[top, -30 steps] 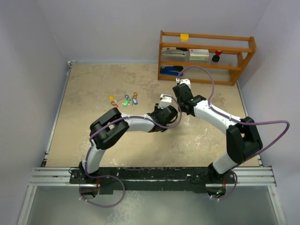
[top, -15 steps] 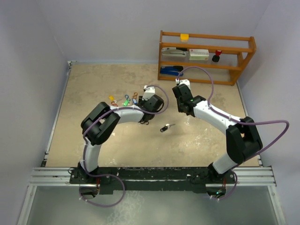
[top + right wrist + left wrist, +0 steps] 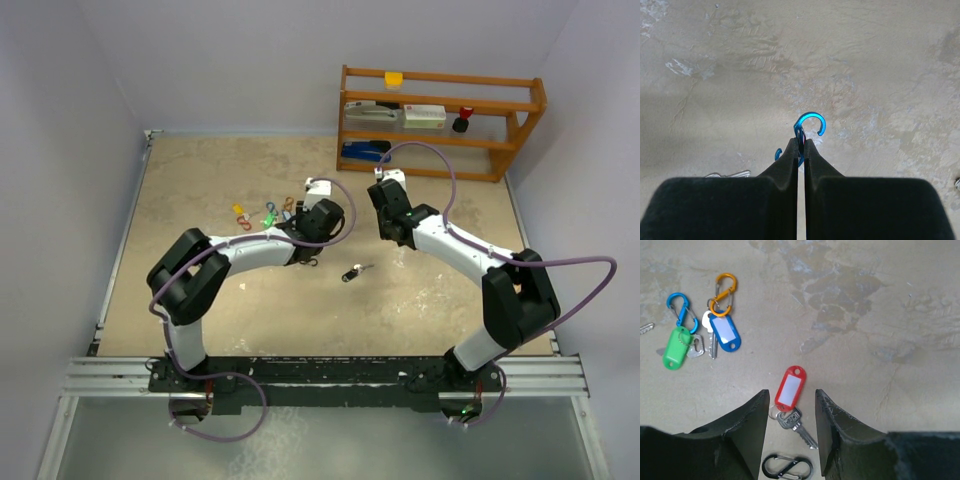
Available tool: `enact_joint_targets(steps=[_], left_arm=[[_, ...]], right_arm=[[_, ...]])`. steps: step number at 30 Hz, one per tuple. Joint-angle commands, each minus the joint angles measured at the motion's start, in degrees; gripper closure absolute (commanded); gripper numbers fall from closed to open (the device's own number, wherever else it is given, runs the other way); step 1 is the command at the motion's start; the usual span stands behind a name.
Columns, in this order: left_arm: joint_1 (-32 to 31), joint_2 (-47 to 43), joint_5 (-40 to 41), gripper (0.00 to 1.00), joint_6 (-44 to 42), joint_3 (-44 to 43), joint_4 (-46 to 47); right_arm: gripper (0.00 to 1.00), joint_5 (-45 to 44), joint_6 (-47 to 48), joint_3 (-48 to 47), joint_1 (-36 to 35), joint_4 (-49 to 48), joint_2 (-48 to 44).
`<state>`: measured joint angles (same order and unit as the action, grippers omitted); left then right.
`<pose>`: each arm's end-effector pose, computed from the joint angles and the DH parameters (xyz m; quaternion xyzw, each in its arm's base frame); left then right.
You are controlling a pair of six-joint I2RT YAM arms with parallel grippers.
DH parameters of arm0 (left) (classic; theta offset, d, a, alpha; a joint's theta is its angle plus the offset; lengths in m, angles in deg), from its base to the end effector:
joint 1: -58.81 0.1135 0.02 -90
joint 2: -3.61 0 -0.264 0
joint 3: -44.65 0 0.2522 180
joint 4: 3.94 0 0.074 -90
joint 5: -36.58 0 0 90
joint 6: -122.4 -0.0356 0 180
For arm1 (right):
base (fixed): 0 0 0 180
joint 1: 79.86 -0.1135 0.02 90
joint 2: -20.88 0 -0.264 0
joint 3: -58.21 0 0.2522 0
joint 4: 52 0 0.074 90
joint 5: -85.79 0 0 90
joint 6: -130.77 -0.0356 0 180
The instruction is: Put the keys on the keyring
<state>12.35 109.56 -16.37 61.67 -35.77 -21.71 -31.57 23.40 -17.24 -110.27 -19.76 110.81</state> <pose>0.2874 -0.2713 0.1884 0.0056 0.8796 -0.0004 0.4757 0.2983 0.1561 0.2375 -0.0159 0.9072 -0.0559 0.4166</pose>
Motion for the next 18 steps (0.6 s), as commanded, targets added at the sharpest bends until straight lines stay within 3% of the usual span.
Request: enact_joint_targets(steps=[1,6,18], left_arm=[[-0.6,-0.4,-3.8,0.60,0.2,1.6,1.4],[0.3,-2.9,-5.0,0.62,0.7,5.7,4.8],[6.2,-6.4,-17.9,0.62,2.1,13.5,15.6]], right_arm=[[1.00,0.3,0.3,-0.1,-0.3,-1.0,-1.5],[1.00,0.3,0.4,-0.1,-0.3,-1.1,-1.5],[1.00,0.6,0.6,0.1,-0.3,-1.3,-1.1]])
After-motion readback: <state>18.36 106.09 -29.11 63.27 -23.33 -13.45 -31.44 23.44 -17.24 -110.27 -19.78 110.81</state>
